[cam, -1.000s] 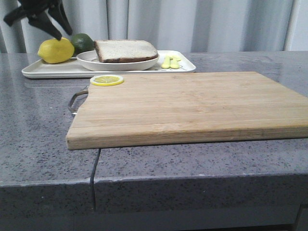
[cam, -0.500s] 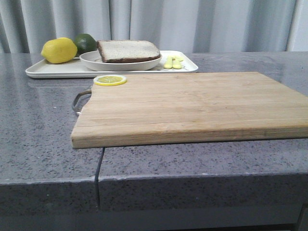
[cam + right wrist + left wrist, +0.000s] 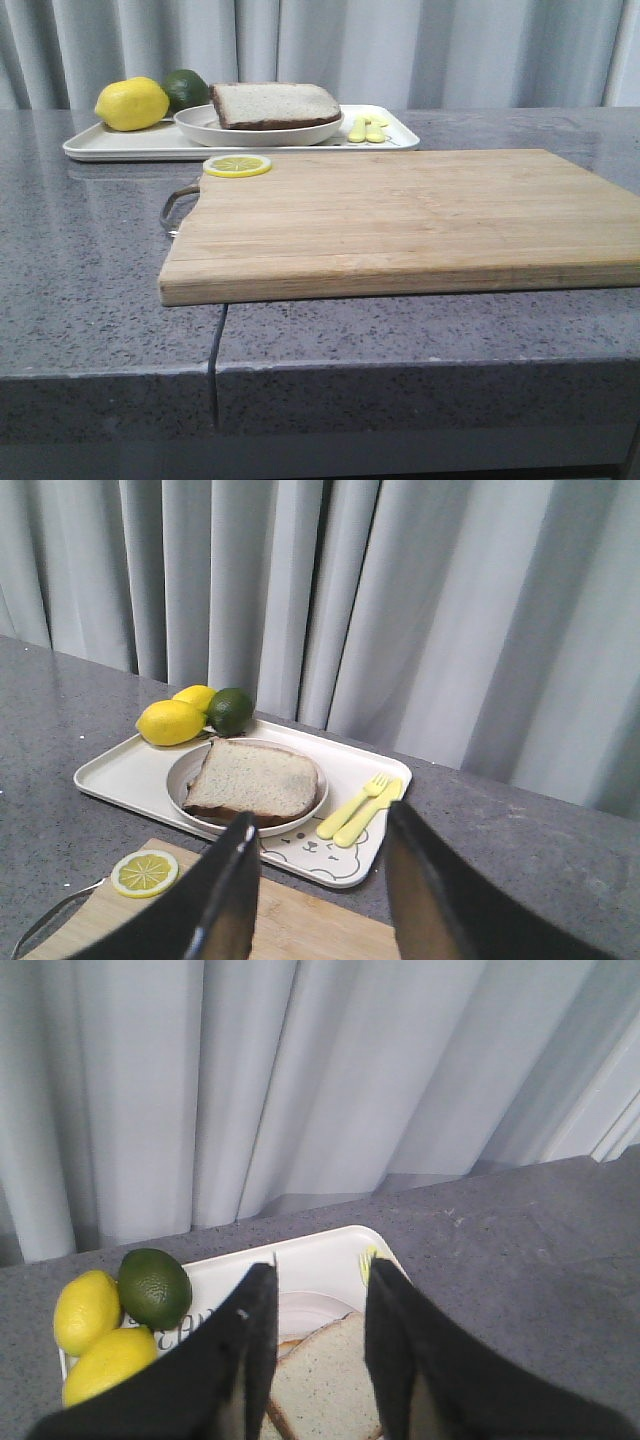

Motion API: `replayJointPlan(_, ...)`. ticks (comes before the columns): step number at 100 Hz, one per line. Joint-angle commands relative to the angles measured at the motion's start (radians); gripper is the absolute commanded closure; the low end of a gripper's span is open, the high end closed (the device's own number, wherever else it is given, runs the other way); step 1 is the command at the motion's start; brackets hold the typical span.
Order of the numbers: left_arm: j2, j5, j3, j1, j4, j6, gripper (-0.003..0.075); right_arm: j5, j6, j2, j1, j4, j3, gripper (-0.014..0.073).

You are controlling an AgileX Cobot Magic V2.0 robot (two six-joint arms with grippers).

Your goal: Place bread and move sandwich to tray

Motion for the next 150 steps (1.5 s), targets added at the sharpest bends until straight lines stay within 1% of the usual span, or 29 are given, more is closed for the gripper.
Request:
replayJointPlan(1, -0.091, -0.039, 0.028, -0.01, 0.003, 0.018, 0.0524, -0.083, -0.007, -0.004, -0.007, -0.005, -0.023, 0.0274)
replayJointPlan(12, -0.158, -0.039, 0.146, -0.01, 0.017, 0.08, 0.0524, -0.087, -0.007, -0.004, -0.007, -0.008, -0.023, 0.0274)
replayJointPlan(31, -0.291, -0.054, 0.407, -0.01, 0.024, 0.209, 0.0524, -0.091, -0.007, -0.002, -0.007, -0.032, -0.022, 0.0274)
replayJointPlan(40, -0.372, -0.128, 0.531, -0.01, 0.042, 0.244, 0.0524, -0.092, -0.007, -0.002, -0.007, -0.043, -0.022, 0.0274)
replayJointPlan(52, -0.497, -0.214, 0.751, -0.01, 0.06, 0.27, 0.0524, -0.094, -0.007, -0.002, -0.007, -0.049, -0.017, 0.0274)
replayJointPlan(61, -0.612, -0.318, 0.928, -0.01, 0.06, 0.284, 0.0524, -0.099, -0.007, -0.002, -0.007, -0.049, -0.012, 0.0274)
replayJointPlan(66, -0.679, -0.392, 1.057, -0.01, 0.058, 0.29, 0.0524, -0.099, -0.007, -0.002, -0.007, -0.05, -0.006, 0.0274)
replayJointPlan(81, -0.917, -0.661, 1.419, -0.01, 0.031, 0.298, 0.0524, -0.11, -0.007, -0.002, -0.007, -0.061, 0.016, 0.0274)
replayJointPlan(90, -1.058, -0.806, 1.633, -0.01, 0.029, 0.298, 0.0524, -0.124, -0.007, -0.002, -0.009, -0.089, 0.042, 0.0274)
replayJointPlan(98, -1.174, -0.906, 1.8, -0.01, 0.029, 0.298, 0.0524, -0.15, -0.007, -0.002, -0.02, -0.108, 0.076, 0.0274)
replayJointPlan(101, -1.201, -0.924, 1.846, -0.01, 0.027, 0.298, 0.0524, -0.161, -0.007, -0.002, -0.026, -0.108, 0.089, 0.0274)
replayJointPlan(118, -1.383, -1.002, 2.041, -0.01, 0.01, 0.298, 0.0524, -0.257, -0.007, -0.004, -0.071, -0.107, 0.184, 0.0274)
replayJointPlan(137, -1.504, -1.06, 2.191, -0.01, 0.01, 0.298, 0.0533, -0.369, -0.007, -0.014, -0.077, -0.095, 0.314, 0.0274)
replayJointPlan(150, -1.568, -1.093, 2.286, -0.01, -0.005, 0.298, 0.0533, -0.441, -0.007, -0.067, -0.077, -0.08, 0.389, 0.0274)
